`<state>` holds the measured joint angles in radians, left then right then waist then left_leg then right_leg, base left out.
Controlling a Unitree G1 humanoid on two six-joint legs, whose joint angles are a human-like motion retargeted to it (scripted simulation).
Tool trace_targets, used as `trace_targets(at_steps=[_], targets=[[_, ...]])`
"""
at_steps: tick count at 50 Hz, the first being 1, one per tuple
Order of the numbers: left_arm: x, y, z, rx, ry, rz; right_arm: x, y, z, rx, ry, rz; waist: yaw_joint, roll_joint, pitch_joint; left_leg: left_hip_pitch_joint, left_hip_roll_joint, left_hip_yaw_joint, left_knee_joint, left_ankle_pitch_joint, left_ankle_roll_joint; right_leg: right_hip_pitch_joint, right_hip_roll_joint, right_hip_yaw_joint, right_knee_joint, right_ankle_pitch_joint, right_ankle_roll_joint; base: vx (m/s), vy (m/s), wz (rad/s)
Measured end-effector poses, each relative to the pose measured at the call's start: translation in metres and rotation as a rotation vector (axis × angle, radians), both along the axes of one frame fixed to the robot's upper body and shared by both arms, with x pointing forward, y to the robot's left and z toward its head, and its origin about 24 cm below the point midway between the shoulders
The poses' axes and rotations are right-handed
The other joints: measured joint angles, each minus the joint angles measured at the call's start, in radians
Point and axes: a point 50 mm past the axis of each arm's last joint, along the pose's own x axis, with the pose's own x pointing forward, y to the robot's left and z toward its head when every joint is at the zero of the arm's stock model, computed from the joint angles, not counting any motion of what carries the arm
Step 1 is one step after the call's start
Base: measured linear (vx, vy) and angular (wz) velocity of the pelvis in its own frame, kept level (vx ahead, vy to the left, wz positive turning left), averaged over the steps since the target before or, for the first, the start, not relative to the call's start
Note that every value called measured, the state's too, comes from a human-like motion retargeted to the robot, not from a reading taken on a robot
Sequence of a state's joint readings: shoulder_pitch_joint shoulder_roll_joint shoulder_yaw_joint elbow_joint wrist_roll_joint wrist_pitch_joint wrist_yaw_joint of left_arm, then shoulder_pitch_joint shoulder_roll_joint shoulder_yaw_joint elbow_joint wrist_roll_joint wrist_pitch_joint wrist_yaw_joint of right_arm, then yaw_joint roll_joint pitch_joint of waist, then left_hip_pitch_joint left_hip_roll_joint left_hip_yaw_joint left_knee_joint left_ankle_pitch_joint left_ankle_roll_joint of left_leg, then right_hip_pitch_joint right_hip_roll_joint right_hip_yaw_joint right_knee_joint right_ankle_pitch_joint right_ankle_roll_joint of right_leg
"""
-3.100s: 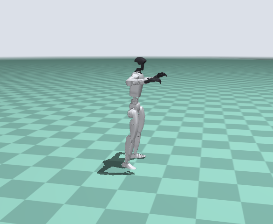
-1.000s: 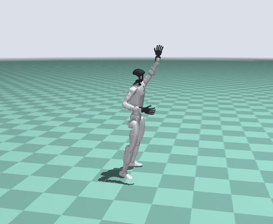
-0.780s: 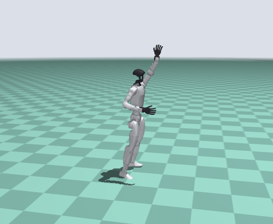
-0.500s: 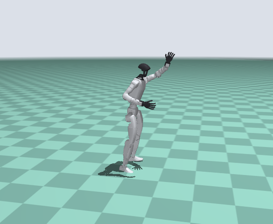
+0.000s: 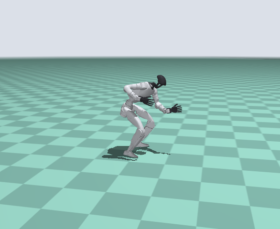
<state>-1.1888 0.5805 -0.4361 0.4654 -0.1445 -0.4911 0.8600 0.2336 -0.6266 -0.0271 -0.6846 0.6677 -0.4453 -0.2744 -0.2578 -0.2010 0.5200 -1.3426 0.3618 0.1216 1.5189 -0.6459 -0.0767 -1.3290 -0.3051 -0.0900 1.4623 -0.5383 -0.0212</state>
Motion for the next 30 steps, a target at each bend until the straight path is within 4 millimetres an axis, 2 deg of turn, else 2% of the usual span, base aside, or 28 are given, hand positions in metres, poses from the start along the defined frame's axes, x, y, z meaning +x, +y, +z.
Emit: trace_targets(at_steps=[6, 11, 15, 18, 20, 23, 25, 28, 30], targets=[[0.025, 0.015, -0.048, -0.198, 0.166, 0.072, -0.021, -0.003, 0.013, 0.052, -0.076, -0.012, -0.005, -0.025, 0.0, -0.199, 0.061, -0.02, 0.214, -0.049, 0.0, -0.222, 0.021, 0.065, 0.2, -0.039, 0.031, -0.03, 0.03, -0.34], [0.042, 0.034, -0.122, -0.296, 0.428, 0.198, -0.034, -0.002, 0.016, 0.064, -0.059, -0.011, -0.021, -0.044, 0.0, -0.227, 0.1, -0.07, 0.403, -0.132, 0.019, -0.241, 0.029, 0.095, 0.375, -0.116, 0.045, 0.05, 0.02, -0.2], [0.043, 0.044, -0.178, -0.309, 0.625, 0.277, -0.04, -0.002, 0.019, 0.067, -0.056, -0.016, -0.042, -0.062, 0.0, -0.227, 0.119, -0.102, 0.541, -0.2, 0.052, -0.241, 0.03, 0.127, 0.508, -0.184, 0.047, 0.08, 0.02, -0.09], [0.04, 0.049, -0.211, -0.302, 0.75, 0.313, -0.042, -0.002, 0.02, 0.079, -0.05, -0.027, -0.063, -0.075, 0.0, -0.227, 0.121, -0.119, 0.624, -0.225, 0.083, -0.241, 0.02, 0.152, 0.594, -0.225, 0.045, 0.08, 0.0, 0.04], [0.033, 0.057, -0.232, -0.304, 0.81, 0.351, -0.043, -0.002, 0.018, 0.146, -0.036, -0.015, -0.074, -0.102, 0.0, -0.227, 0.148, -0.14, 0.71, -0.224, 0.097, -0.241, 0.018, 0.176, 0.678, -0.242, 0.05, 0.14, 0.0, -0.09], [0.031, 0.057, -0.249, -0.29, 0.885, 0.363, -0.042, -0.004, 0.017, 0.127, -0.031, -0.034, -0.086, -0.097, 0.0, -0.227, 0.149, -0.147, 0.759, -0.225, 0.116, -0.241, 0.006, 0.195, 0.729, -0.263, 0.053, 0.08, 0.01, 0.01], [0.031, 0.055, -0.253, -0.279, 0.912, 0.366, -0.042, -0.006, 0.017, 0.122, -0.028, -0.052, -0.088, -0.085, 0.0, -0.227, 0.154, -0.15, 0.781, -0.225, 0.131, -0.241, 0.002, 0.2, 0.748, -0.269, 0.051, 0.07, 0.02, -0.08], [0.037, 0.054, -0.243, -0.258, 0.902, 0.361, -0.041, -0.007, 0.017, 0.118, -0.037, -0.072, -0.077, -0.057, 0.0, -0.227, 0.171, -0.149, 0.783, -0.225, 0.15, -0.241, 0.011, 0.191, 0.735, -0.259, 0.044, 0.03, 0.03, -0.26], [0.046, 0.053, -0.223, -0.237, 0.859, 0.35, -0.039, -0.007, 0.018, 0.109, -0.052, -0.085, -0.068, -0.031, 0.0, -0.226, 0.169, -0.134, 0.738, -0.226, 0.169, -0.241, 0.02, 0.169, 0.68, -0.244, 0.025, -0.03, 0.03, -0.33]])
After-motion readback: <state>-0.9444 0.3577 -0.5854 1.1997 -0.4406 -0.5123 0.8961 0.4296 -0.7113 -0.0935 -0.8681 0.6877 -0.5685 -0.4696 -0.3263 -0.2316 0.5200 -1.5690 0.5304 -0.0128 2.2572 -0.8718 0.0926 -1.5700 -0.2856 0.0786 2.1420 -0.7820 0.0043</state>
